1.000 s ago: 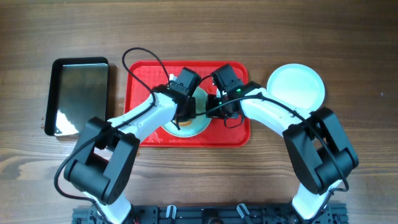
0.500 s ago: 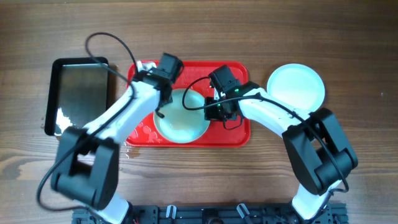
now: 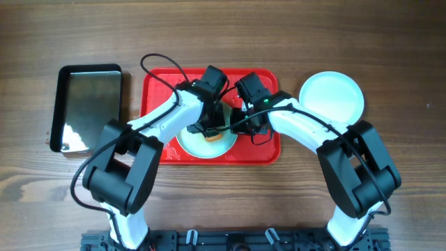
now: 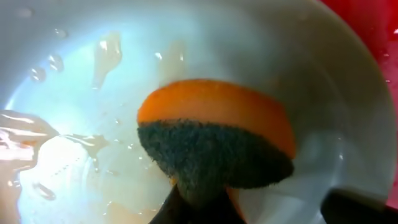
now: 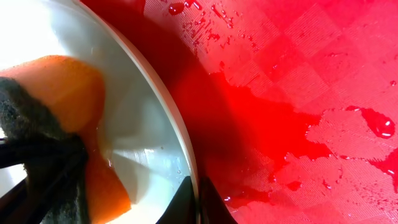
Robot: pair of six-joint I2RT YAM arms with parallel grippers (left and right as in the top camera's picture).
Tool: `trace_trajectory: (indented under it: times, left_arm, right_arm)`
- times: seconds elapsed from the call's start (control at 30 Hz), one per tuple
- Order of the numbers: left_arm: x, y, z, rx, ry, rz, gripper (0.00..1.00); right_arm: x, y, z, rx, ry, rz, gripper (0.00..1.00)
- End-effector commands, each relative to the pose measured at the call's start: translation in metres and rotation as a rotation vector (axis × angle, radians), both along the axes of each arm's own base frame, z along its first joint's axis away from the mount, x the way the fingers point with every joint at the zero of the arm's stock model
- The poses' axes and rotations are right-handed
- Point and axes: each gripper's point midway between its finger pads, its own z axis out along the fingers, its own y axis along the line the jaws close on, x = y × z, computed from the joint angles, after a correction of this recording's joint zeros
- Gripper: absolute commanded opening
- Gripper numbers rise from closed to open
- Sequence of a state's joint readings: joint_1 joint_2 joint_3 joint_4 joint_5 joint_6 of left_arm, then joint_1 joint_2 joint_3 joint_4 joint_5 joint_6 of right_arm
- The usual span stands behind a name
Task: Clean dirty plates on tray and stack at the side
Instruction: 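Scrub the last white plate with the sponge in the left gripper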
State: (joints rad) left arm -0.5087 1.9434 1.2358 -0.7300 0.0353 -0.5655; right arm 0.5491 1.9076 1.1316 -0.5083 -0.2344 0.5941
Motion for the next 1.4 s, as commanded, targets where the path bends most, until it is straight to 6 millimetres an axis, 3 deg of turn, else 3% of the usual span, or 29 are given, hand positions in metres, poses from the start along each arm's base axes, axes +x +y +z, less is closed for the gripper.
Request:
trace_trajectory:
  times: [0.0, 0.17, 0.27, 0.33, 0.43, 0.47, 0.53, 0.6, 0.63, 0.67, 0.7, 0.73, 0.83, 0.9, 1.0, 1.07, 1.13, 1.17, 1.23, 1.3, 1.37]
  left_arm:
    - [-0.008, 0.092, -0.025, 0.472, 0.014, 0.02, 0.04]
    - [0.003, 0.17, 0.004, 0.788, -0.028, 0.074, 0.04]
    - [0.005, 0.189, 0.018, 0.821, 0.005, 0.076, 0.04]
    - [0.013, 0.193, 0.048, 0.808, -0.052, 0.17, 0.04]
    - [0.035, 0.184, 0.134, 0.665, -0.286, 0.294, 0.04]
    - [0.035, 0.177, 0.149, 0.592, -0.329, 0.314, 0.04]
    - [0.029, 0.158, 0.176, 0.403, -0.389, 0.32, 0.04]
    - [0.026, 0.157, 0.186, 0.378, -0.414, 0.326, 0.04]
    - [0.026, 0.158, 0.185, 0.38, -0.409, 0.329, 0.04]
    - [0.025, 0.161, 0.183, 0.382, -0.399, 0.333, 0.04]
    - [0.023, 0.163, 0.178, 0.37, -0.378, 0.339, 0.04]
    - [0.02, 0.165, 0.172, 0.352, -0.354, 0.348, 0.04]
    - [0.015, 0.175, 0.157, 0.281, -0.284, 0.396, 0.04]
    - [0.01, 0.181, 0.151, 0.247, -0.242, 0.421, 0.04]
    - [0.007, 0.183, 0.147, 0.245, -0.226, 0.425, 0.04]
    - [0.005, 0.183, 0.144, 0.248, -0.219, 0.424, 0.04]
    - [0.002, 0.183, 0.139, 0.252, -0.205, 0.422, 0.04]
    - [0.0, 0.182, 0.136, 0.247, -0.195, 0.419, 0.04]
    - [-0.005, 0.168, 0.126, 0.169, -0.15, 0.398, 0.04]
    - [-0.01, 0.134, 0.109, 0.009, -0.101, 0.272, 0.04]
    - [-0.014, 0.109, 0.093, -0.106, -0.078, 0.224, 0.04]
  right_arm:
    - [-0.006, -0.012, -0.014, -0.056, 0.029, -0.02, 0.04]
    - [-0.005, -0.017, -0.016, -0.082, 0.019, -0.026, 0.05]
    - [0.0, -0.023, -0.016, -0.117, -0.006, -0.04, 0.04]
    - [0.005, -0.024, -0.011, -0.125, -0.02, -0.044, 0.04]
    - [0.018, -0.026, 0.009, -0.172, -0.048, -0.029, 0.05]
    - [0.021, -0.024, 0.016, -0.169, -0.05, -0.028, 0.04]
    - [0.025, 0.001, 0.044, -0.061, -0.058, 0.051, 0.04]
    - [0.021, 0.038, 0.071, 0.136, -0.041, 0.15, 0.04]
    - [0.02, 0.051, 0.08, 0.21, -0.036, 0.178, 0.13]
    - [0.018, 0.059, 0.085, 0.254, -0.035, 0.195, 0.3]
    - [0.016, 0.068, 0.088, 0.291, -0.037, 0.215, 0.63]
    - [0.013, 0.075, 0.088, 0.306, -0.035, 0.231, 0.73]
    - [0.0, 0.095, 0.066, 0.29, 0.003, 0.258, 0.72]
    - [-0.007, 0.108, 0.037, 0.278, 0.045, 0.266, 0.74]
    - [-0.007, 0.115, 0.001, 0.232, 0.071, 0.225, 0.47]
    - [-0.003, 0.109, -0.01, 0.177, 0.059, 0.193, 0.38]
    - [0.0, 0.101, -0.017, 0.128, 0.047, 0.172, 0.11]
    - [0.003, 0.093, -0.02, 0.079, 0.036, 0.154, 0.04]
    - [0.008, 0.069, -0.024, -0.046, 0.03, 0.091, 0.04]
    - [0.012, 0.048, -0.015, -0.153, 0.044, 0.064, 0.04]
    - [0.016, 0.041, -0.004, -0.188, 0.054, 0.05, 0.05]
